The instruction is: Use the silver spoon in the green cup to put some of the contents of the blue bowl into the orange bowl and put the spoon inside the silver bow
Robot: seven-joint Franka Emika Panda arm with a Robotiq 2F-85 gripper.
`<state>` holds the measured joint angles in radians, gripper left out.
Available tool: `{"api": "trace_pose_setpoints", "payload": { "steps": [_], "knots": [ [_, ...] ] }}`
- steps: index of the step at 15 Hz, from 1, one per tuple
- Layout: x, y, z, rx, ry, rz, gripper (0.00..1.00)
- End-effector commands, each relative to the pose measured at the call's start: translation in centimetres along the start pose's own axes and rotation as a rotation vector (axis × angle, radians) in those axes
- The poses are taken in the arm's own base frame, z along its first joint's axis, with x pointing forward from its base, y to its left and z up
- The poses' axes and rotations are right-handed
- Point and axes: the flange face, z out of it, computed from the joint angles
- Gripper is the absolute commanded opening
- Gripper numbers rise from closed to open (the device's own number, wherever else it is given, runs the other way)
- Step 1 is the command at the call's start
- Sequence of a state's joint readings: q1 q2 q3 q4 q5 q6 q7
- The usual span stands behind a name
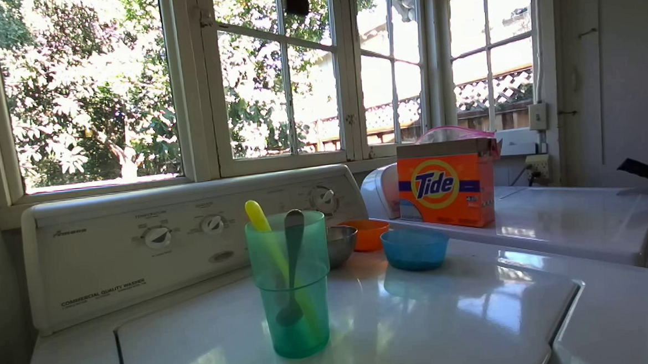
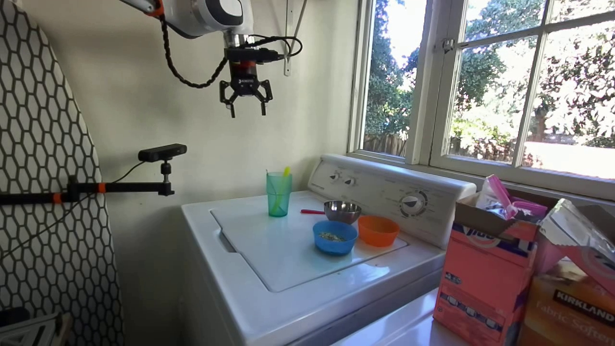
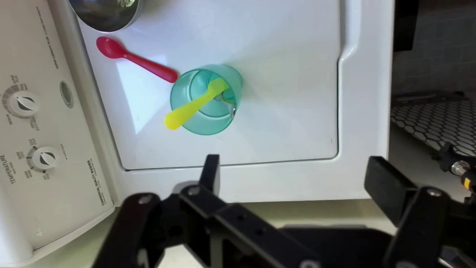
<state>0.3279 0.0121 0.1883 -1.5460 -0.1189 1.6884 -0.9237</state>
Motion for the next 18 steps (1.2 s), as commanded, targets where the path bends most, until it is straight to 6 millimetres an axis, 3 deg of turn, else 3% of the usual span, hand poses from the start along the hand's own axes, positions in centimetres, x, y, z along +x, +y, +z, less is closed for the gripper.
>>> {"api": "trace_pose_setpoints", "payload": {
  "steps": [1, 3, 8, 14, 18],
  "knots": [
    [2.2, 1.4, 2.7, 0.0, -0.06, 0.039, 1.0],
    [1.9, 0.8, 2.3, 0.005, -0.042, 0.019, 1.0],
    [2.3, 1.9, 3.8, 0.018, -0.063, 0.046, 1.0],
    [2.7, 5.9, 12.8, 0.139, -0.047, -0.088, 1.0],
    [2.6, 7.5, 16.5, 0.226, -0.01, -0.136, 1.0]
  ]
}}
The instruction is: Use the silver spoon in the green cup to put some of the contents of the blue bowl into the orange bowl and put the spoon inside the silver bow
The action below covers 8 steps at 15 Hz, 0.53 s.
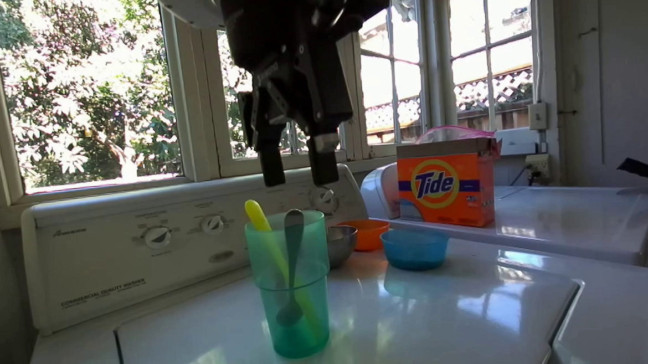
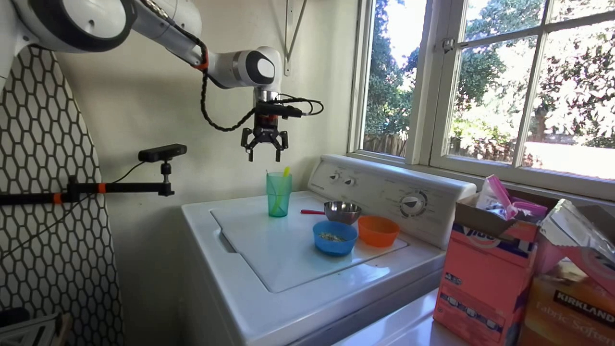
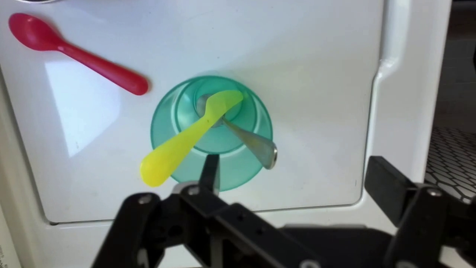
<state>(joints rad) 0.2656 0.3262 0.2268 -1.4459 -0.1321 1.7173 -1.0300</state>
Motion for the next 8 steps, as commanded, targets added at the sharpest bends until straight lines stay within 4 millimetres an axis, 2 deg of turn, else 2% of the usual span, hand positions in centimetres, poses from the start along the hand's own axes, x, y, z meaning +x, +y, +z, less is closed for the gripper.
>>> {"api": "trace_pose_setpoints", "payload": {
  "steps": [1, 5, 8],
  "knots": [
    [0.3, 2.1, 1.6, 0.052, 0.043, -0.053, 1.0],
    [0.9, 3.2, 2.5, 0.075, 0.063, -0.075, 1.0],
    [1.4, 2.9, 2.5, 0.096, 0.065, -0.084, 1.0]
  ]
}}
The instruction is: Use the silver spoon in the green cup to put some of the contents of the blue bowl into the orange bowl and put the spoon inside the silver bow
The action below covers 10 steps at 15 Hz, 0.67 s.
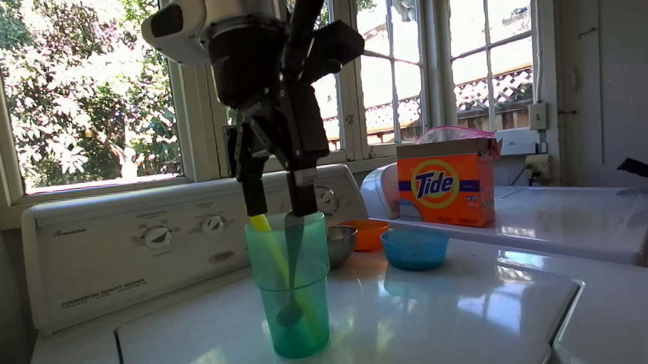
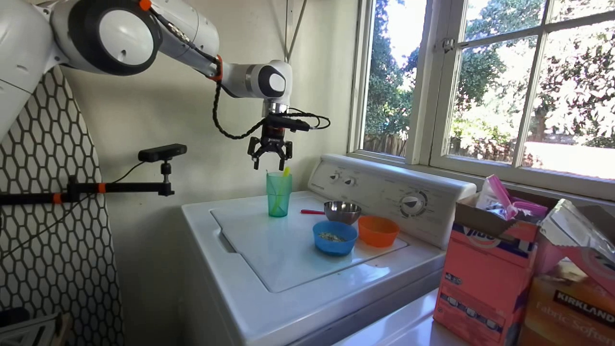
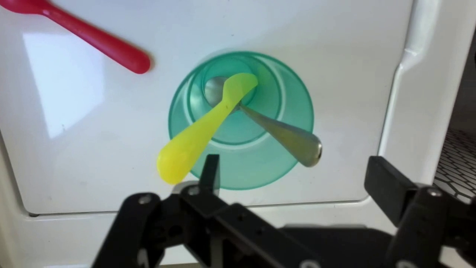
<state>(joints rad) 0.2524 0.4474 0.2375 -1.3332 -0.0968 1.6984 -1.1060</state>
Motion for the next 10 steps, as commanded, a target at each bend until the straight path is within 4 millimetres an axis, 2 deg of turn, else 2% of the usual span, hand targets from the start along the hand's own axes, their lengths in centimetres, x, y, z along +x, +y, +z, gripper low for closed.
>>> {"api": "trace_pose_setpoints", "payload": {
  "steps": [1, 5, 10],
  "knots": [
    [0.7, -0.1, -0.1, 0.053, 0.015, -0.018, 1.0],
    [0.6, -0.6, 0.3, 0.085, 0.0, -0.006, 1.0],
    [0.4, -0.3, 1.2, 0.087, -0.011, -0.003, 1.0]
  ]
}}
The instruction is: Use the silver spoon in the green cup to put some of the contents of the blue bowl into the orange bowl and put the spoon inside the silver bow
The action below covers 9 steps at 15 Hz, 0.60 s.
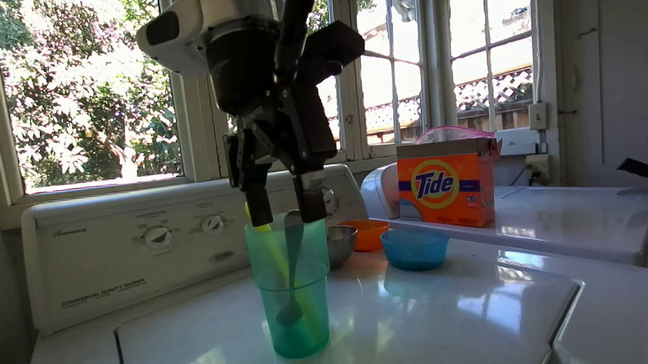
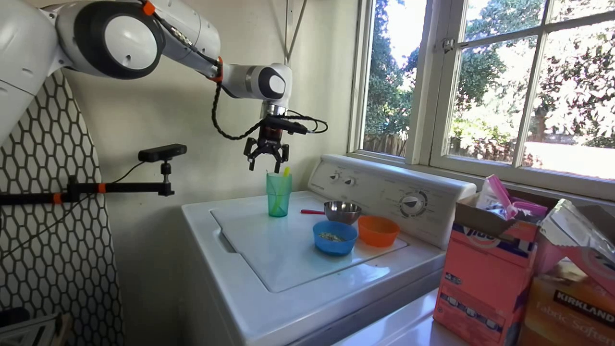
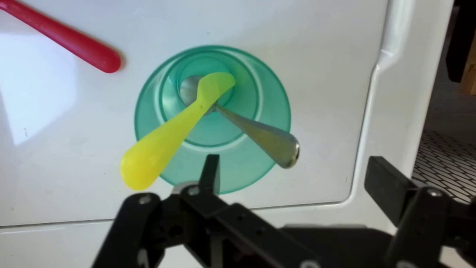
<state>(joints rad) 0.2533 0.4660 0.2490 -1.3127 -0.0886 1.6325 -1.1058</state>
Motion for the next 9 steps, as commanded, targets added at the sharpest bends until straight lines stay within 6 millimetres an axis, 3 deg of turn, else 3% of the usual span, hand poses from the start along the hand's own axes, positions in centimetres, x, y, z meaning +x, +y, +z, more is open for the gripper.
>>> {"api": "trace_pose_setpoints", "payload": {
  "steps": [1, 6, 9],
  "knots": [
    [-0.1, 0.3, 0.5, 0.024, 0.006, 0.011, 1.0],
    [-1.1, 0.3, 0.7, 0.029, 0.007, 0.035, 0.96],
    [-1.1, 0.4, 0.8, 0.032, 0.006, 0.035, 0.8]
  ]
}}
